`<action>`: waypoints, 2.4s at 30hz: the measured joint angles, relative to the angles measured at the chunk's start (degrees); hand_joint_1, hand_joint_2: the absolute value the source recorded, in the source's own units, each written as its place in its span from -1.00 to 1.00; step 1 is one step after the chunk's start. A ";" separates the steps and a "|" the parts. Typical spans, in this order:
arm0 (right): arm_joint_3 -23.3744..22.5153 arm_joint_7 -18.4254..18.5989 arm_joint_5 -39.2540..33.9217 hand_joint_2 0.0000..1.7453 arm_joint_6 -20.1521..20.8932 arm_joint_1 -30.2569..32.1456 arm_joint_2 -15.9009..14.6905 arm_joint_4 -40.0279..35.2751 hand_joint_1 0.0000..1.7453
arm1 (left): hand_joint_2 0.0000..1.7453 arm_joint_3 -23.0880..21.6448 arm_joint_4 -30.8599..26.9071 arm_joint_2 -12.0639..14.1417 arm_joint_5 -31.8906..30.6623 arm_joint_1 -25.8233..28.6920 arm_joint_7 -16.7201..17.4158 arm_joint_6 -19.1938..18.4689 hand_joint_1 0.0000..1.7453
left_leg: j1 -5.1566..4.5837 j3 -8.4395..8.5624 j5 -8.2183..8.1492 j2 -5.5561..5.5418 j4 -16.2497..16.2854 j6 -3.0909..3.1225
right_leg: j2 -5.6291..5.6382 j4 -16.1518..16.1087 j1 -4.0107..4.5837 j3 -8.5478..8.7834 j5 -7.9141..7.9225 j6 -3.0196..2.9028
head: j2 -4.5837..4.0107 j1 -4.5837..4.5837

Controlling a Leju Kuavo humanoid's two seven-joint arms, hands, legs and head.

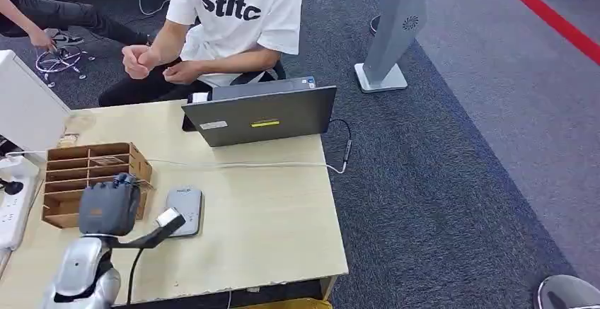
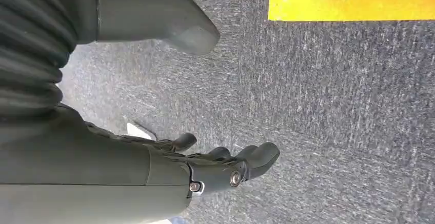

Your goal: Pass the card to the sensor for recognition and then transmit it.

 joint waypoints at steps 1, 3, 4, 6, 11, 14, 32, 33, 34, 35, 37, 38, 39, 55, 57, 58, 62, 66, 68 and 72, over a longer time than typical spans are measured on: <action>0.13 -0.02 -0.02 1.00 0.00 0.02 0.00 0.00 -1.00 | 1.00 0.94 -0.85 1.03 0.00 -1.60 -0.11 -0.86 1.00 | 0.00 0.00 0.00 0.01 0.00 0.00 | 0.00 0.01 0.00 0.00 0.00 0.00 | 0.00 0.00; 0.59 -0.04 -0.07 1.00 0.00 0.00 0.00 0.00 -1.00 | 1.00 2.58 -2.32 2.64 0.17 -4.81 -0.61 -2.30 1.00 | 0.02 -0.01 0.03 0.01 0.00 -0.04 | 0.00 0.02 0.01 -0.01 0.00 0.00 | 0.00 0.00; 0.76 -0.04 -0.09 1.00 -0.02 -0.01 -0.02 0.00 -1.00 | 1.00 3.23 -2.86 3.36 0.22 -6.39 -0.66 -2.88 1.00 | 0.02 -0.01 0.03 0.00 0.00 -0.04 | 0.00 0.03 0.01 -0.01 0.01 0.00 | 0.00 0.00; 0.96 -0.04 -0.17 1.00 -0.04 -0.02 -0.02 0.00 -1.00 | 1.00 4.21 -3.67 4.74 0.24 -9.00 -0.68 -3.63 1.00 | 0.01 -0.01 0.03 0.01 0.00 -0.04 | 0.01 0.04 0.01 -0.01 0.01 0.00 | 0.00 0.02; 1.20 -0.04 -0.17 1.00 -0.04 -0.04 -0.02 0.00 -1.00 | 1.00 5.09 -4.59 6.31 0.28 -11.78 -0.68 -3.98 1.00 | -0.04 -0.02 0.02 0.01 0.00 -0.04 | 0.01 0.03 0.01 -0.01 0.01 0.01 | 0.00 0.00; 1.35 -0.04 -0.20 1.00 -0.04 -0.04 -0.02 0.00 -1.00 | 1.00 5.11 -4.87 6.71 0.28 -12.28 -0.63 -3.98 1.00 | -0.04 -0.03 0.02 0.01 0.00 -0.03 | 0.01 0.02 0.00 -0.02 0.00 0.01 | 0.00 0.00; 2.32 -0.02 -0.48 1.00 -0.11 -0.04 -0.02 0.00 -1.00 | 1.00 6.23 -4.63 9.09 -2.43 -12.14 1.20 1.87 -1.00 | -0.03 -0.10 -0.07 0.28 -0.01 -0.04 | 0.32 0.02 0.00 -0.16 -0.01 0.01 | 0.00 0.02; 2.34 0.02 -0.50 1.00 -0.13 -0.07 -0.02 0.00 -1.00 | 1.00 6.31 -4.50 9.07 -2.65 -11.74 1.18 2.67 -1.00 | -0.03 -0.11 -0.07 0.26 -0.01 -0.04 | 0.31 0.02 0.00 -0.16 -0.02 0.02 | 0.00 0.02; 2.36 0.04 -0.52 1.00 -0.13 -0.11 0.00 0.00 -1.00 | 1.00 6.38 -4.41 9.07 -2.67 -11.31 1.18 2.97 -1.00 | -0.03 -0.11 -0.07 0.26 -0.01 -0.04 | 0.30 0.01 -0.01 -0.16 -0.02 0.02 | 0.00 0.02; 2.36 0.07 -0.59 1.00 -0.13 -0.12 0.00 0.00 -1.00 | 1.00 6.44 -4.41 9.04 -2.67 -10.84 1.09 3.35 -1.00 | -0.03 -0.11 -0.07 0.26 0.00 -0.04 | 0.30 0.01 -0.01 -0.16 -0.02 0.02 | 0.00 0.00; 2.38 0.28 -0.81 1.00 -0.15 -0.11 0.00 0.00 -1.00 | 1.00 6.44 -4.48 8.67 -2.03 -9.87 0.48 4.22 -1.00 | -0.04 -0.10 -0.07 0.26 0.00 -0.03 | 0.30 0.00 -0.01 -0.16 -0.02 0.02 | 0.00 0.00; 2.40 0.44 -0.94 1.00 -0.15 -0.11 0.00 0.00 -1.00 | 1.00 6.44 -4.83 8.21 -2.01 -9.15 -0.11 4.57 -1.00 | -0.04 -0.10 -0.07 0.26 0.00 -0.03 | 0.30 0.00 -0.01 -0.16 -0.01 0.02 | 0.00 0.02; 2.45 0.50 -1.07 1.00 -0.15 -0.11 0.00 0.00 -1.00 | 1.00 6.44 -5.56 7.76 -2.14 -8.32 -0.46 4.77 -1.00 | -0.04 -0.10 -0.07 0.26 0.00 -0.03 | 0.30 0.00 -0.01 -0.16 -0.01 0.03 | 0.00 0.00; 2.86 0.07 -2.66 1.00 -0.39 -0.13 0.00 0.00 -1.00 | 1.00 2.12 -15.01 2.68 -5.48 0.34 1.83 0.82 -1.00 | -0.04 -0.09 -0.06 0.26 0.00 -0.03 | 0.28 0.00 -0.04 -0.17 0.02 0.04 | 0.00 0.00; 2.86 0.09 -3.06 1.00 -0.42 -0.12 0.00 0.00 -1.00 | 1.00 2.12 -14.99 3.05 -6.77 0.36 3.67 -2.64 -1.00 | -0.03 -0.09 -0.06 0.25 0.00 -0.04 | 0.29 0.00 -0.03 -0.16 0.02 0.04 | 0.00 0.00; 2.86 0.11 -3.17 1.00 -0.42 -0.11 0.00 0.00 -1.00 | 1.00 2.14 -14.95 3.45 -6.89 0.39 4.29 -3.32 -1.00 | -0.02 -0.09 -0.06 0.26 0.00 -0.04 | 0.29 0.01 -0.02 -0.16 0.02 0.04 | 0.00 0.00; 2.93 0.24 -3.61 1.00 -0.42 -0.07 0.00 0.00 -1.00 | 1.00 2.93 -12.85 5.64 -6.62 0.08 5.29 -4.44 -1.00 | -0.02 -0.08 -0.05 0.27 0.00 -0.04 | 0.29 0.01 -0.02 -0.16 0.02 0.04 | 0.00 0.00; 3.34 0.24 -3.76 1.00 -0.44 -0.07 -0.02 0.00 -1.00 | 1.00 4.08 -9.92 7.06 -6.01 -0.65 5.33 -4.83 -1.00 | -0.02 -0.09 -0.05 0.25 0.00 -0.04 | 0.28 0.01 -0.02 -0.16 0.02 0.04 | 0.00 0.02; 3.52 0.20 -3.80 1.00 -0.44 -0.09 0.00 0.00 -1.00 | 1.00 4.78 -8.47 7.47 -5.40 -1.17 5.40 -5.20 -1.00 | -0.02 -0.10 -0.05 0.26 0.00 -0.04 | 0.29 0.01 -0.02 -0.16 0.02 0.04 | 0.00 0.00; 3.74 0.24 -4.02 1.00 -0.46 -0.09 0.00 0.00 -1.00 | 1.00 6.21 -5.22 8.02 -4.68 -2.93 5.38 -5.27 -1.00 | -0.04 -0.10 -0.05 0.25 0.00 -0.04 | 0.28 0.01 -0.02 -0.16 0.02 0.04 | 0.00 0.00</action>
